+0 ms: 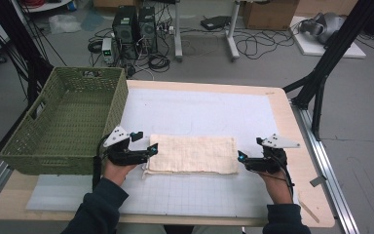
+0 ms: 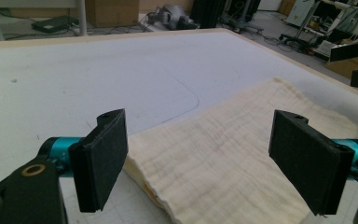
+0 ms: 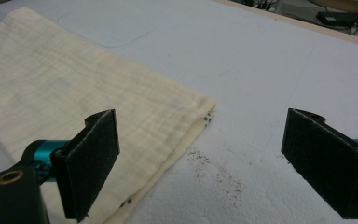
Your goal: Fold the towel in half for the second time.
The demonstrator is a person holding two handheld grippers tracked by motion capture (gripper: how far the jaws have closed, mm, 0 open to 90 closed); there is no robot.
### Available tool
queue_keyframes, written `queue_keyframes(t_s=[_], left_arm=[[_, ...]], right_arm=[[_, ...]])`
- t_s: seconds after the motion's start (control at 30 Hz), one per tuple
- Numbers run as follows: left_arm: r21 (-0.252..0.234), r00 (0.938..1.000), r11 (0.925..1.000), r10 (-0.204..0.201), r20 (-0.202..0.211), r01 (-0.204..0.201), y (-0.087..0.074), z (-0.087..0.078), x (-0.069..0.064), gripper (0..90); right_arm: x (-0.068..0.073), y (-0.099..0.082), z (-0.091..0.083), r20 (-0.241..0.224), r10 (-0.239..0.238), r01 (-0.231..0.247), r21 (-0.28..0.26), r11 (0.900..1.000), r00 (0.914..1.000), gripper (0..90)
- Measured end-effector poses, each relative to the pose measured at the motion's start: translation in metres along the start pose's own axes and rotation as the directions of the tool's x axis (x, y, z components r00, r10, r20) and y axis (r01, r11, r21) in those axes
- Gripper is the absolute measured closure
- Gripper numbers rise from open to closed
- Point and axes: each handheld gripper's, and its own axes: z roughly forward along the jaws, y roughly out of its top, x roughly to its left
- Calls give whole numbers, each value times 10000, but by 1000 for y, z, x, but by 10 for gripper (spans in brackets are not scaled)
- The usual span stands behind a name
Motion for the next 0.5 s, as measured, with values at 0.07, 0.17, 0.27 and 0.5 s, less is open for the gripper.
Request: queue_keyframes(t_s=[0.07,0.17,0.27,0.5], left_arm=[[61,10000,10000,-54,3,54,0,1,1,201],[179,10000,9998,-61,64,59,-1,4,2,201],[327,9998,9994,-154,121,150,-1,8,3,204],[541,9990,9975,-440,-126,446,7,14,12,209]], right_arm=[[0,0,0,-10,27,-27,31,10000,10000,105],[1,0,0,-24,65,-65,35,10000,10000,105],[1,0,0,-55,-12,12,48,10000,10000,105],[3,-1,1,-161,-123,125,120,9998,9998,105]])
